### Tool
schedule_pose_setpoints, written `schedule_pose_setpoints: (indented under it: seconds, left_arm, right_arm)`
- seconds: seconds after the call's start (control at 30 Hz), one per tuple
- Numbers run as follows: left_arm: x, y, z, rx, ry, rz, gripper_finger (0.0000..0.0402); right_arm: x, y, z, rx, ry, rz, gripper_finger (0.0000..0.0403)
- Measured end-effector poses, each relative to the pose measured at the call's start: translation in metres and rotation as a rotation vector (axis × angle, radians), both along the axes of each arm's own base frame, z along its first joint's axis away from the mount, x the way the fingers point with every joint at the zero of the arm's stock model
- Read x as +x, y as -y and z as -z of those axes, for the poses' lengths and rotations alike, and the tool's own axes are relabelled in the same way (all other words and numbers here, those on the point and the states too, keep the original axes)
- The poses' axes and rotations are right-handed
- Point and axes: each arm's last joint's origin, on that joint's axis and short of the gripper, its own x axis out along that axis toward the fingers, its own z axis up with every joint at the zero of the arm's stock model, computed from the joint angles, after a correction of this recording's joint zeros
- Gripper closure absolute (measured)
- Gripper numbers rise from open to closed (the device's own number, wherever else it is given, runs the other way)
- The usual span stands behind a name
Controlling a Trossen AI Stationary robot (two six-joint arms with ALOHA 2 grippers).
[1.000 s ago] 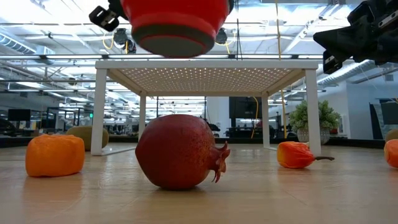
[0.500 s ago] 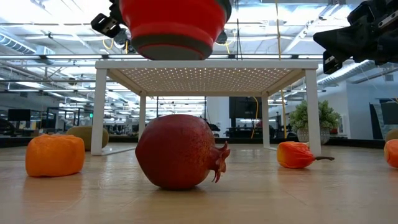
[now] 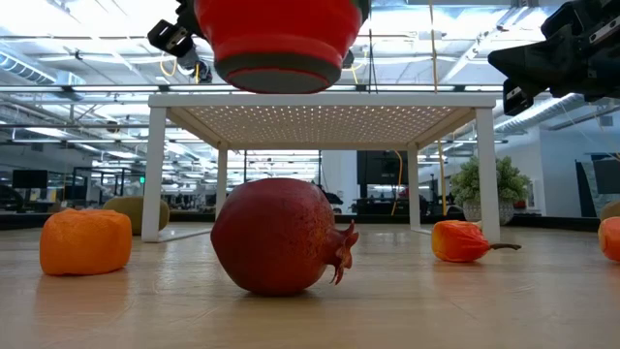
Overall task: Pick & Place Fruit
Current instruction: Put the strainer bowl on the shelf
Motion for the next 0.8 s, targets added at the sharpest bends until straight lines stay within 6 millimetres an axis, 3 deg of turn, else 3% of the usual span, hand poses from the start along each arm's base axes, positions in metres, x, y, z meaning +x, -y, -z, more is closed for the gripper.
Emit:
schedule_pose_setpoints:
  seconds: [0.8]
  left_arm:
    - [0.0009, -0.0001, 0.0044, 0.036, -0.038, -0.005, 0.0401]
  right_arm:
    - [-0.0001, 0.0, -0.0004, 0.0, 0.004, 0.0, 0.0403]
